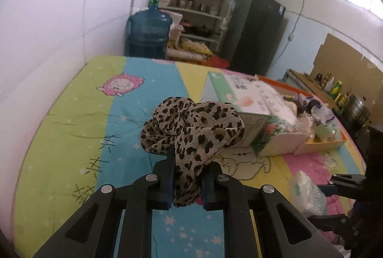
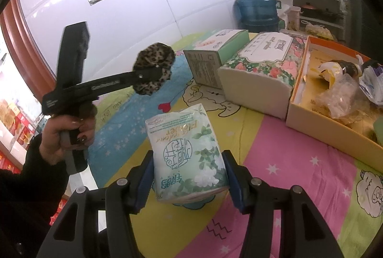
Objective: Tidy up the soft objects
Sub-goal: 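Carry the tissue pack and leopard scrunchie with both grippers over the box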
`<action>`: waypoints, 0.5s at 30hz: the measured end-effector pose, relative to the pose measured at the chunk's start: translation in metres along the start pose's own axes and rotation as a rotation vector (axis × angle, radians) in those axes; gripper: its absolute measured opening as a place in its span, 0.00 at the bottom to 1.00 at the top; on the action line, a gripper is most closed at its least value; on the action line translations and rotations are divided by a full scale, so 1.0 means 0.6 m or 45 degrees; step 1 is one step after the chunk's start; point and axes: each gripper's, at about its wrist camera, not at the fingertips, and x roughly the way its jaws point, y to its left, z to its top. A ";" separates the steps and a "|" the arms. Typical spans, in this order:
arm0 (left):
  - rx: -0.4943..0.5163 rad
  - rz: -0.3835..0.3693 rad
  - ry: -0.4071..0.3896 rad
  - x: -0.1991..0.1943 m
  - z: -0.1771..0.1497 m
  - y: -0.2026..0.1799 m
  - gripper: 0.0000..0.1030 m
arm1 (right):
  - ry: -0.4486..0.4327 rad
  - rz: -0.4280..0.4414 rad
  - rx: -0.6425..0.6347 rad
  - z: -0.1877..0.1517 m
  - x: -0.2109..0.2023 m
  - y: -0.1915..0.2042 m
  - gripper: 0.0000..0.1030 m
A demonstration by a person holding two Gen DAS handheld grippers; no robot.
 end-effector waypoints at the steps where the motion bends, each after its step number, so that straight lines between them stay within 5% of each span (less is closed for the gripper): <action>1: 0.000 0.000 -0.014 -0.008 -0.001 -0.003 0.15 | -0.003 0.000 -0.001 0.000 -0.001 0.001 0.54; 15: 0.113 -0.143 -0.132 -0.088 0.006 -0.095 0.15 | -0.085 -0.064 -0.017 -0.007 -0.055 0.006 0.54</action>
